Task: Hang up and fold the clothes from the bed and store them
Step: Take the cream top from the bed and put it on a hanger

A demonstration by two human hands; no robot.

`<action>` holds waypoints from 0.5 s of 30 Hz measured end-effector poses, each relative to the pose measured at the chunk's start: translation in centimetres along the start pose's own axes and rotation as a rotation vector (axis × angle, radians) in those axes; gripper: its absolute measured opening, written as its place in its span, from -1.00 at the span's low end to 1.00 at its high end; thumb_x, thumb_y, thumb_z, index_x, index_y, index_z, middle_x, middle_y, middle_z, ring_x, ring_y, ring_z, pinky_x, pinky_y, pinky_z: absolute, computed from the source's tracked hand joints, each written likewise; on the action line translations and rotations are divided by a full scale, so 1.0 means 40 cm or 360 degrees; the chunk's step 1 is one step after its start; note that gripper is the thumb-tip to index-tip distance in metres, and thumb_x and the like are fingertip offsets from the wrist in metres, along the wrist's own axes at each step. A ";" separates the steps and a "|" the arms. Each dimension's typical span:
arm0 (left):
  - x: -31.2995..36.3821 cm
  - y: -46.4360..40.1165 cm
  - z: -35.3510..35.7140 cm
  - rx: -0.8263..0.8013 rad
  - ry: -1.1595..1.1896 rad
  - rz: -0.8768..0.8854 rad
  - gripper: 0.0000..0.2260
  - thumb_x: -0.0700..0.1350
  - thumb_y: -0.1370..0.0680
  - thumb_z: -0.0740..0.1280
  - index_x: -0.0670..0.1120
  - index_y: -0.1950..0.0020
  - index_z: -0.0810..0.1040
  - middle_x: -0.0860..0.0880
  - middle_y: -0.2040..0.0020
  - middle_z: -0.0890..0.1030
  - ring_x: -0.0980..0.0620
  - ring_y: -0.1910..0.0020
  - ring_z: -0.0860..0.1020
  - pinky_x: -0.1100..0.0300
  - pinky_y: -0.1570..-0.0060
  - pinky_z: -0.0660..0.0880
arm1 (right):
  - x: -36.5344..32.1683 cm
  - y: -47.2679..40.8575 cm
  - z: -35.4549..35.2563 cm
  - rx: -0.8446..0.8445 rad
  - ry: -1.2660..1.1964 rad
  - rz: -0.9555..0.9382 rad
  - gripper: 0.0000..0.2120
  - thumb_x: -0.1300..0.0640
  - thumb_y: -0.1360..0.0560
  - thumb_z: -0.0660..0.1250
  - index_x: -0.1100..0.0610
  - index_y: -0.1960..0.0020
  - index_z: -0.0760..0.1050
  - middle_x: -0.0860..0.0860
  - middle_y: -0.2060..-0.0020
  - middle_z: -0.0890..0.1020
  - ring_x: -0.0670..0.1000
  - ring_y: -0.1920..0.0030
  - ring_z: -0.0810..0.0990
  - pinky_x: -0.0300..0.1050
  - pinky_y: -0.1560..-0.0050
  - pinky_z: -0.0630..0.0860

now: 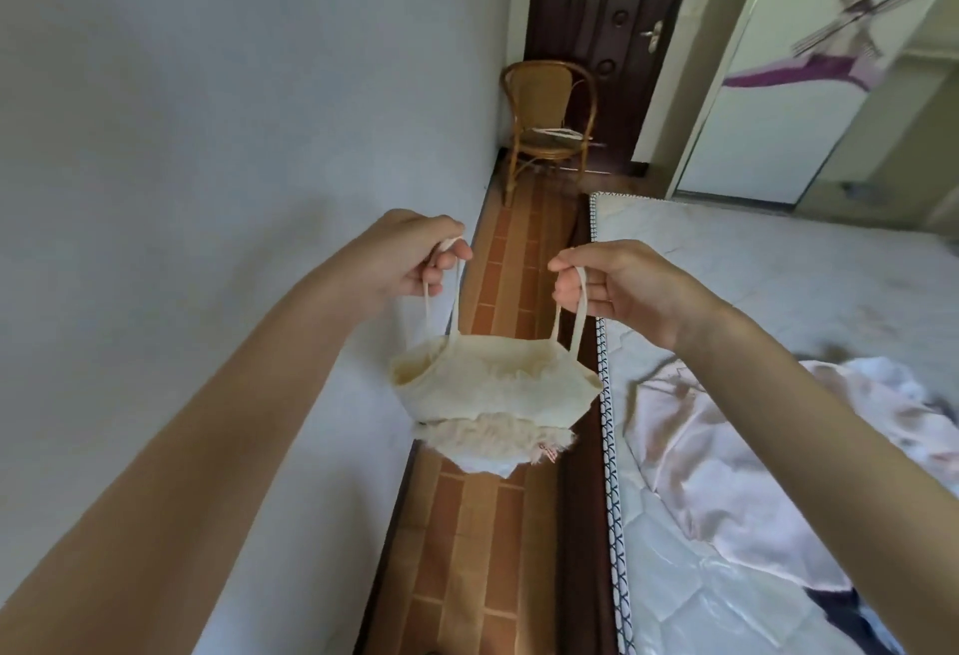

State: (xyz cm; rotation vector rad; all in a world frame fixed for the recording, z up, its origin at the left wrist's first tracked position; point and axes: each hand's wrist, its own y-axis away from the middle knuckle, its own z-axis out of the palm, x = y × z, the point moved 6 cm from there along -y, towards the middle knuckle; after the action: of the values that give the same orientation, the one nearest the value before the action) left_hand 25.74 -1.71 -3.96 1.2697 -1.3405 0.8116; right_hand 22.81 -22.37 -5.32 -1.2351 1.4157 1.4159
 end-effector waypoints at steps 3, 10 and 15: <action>0.037 -0.110 -0.003 -0.0154 -0.0015 0.0014 -0.74 -0.07 -0.62 0.23 -0.14 0.19 0.59 0.04 0.45 0.43 0.11 0.51 0.36 0.24 0.33 0.46 | -0.040 -0.058 -0.039 0.0137 -0.0072 -0.0058 -0.85 0.18 -0.57 0.32 0.17 0.14 0.60 0.01 0.37 0.63 -0.04 0.30 0.65 -0.20 0.09 0.58; 0.096 -0.328 0.034 -0.0410 0.0045 0.0035 -0.71 -0.04 -0.64 0.21 -0.14 0.16 0.60 0.04 0.45 0.44 0.14 0.52 0.38 0.26 0.33 0.49 | -0.067 -0.152 -0.127 0.0369 -0.0257 -0.0075 -0.85 0.19 -0.59 0.25 0.21 0.07 0.55 0.05 0.36 0.55 0.00 0.32 0.60 -0.14 0.06 0.55; 0.132 -0.485 0.071 -0.0296 0.0147 0.0103 -0.72 -0.03 -0.62 0.24 -0.15 0.17 0.58 0.07 0.52 0.41 0.16 0.58 0.33 0.21 0.28 0.43 | -0.075 -0.229 -0.218 0.0483 -0.0293 -0.0092 -0.85 0.19 -0.60 0.25 0.22 0.07 0.55 0.05 0.35 0.55 0.00 0.31 0.58 -0.17 0.11 0.57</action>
State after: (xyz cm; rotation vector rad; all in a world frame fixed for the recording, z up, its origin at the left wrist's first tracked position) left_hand 44.44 -9.56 -3.02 1.0365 -1.3548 0.7624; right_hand 33.32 -29.88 -3.90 -0.9214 1.3945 1.1907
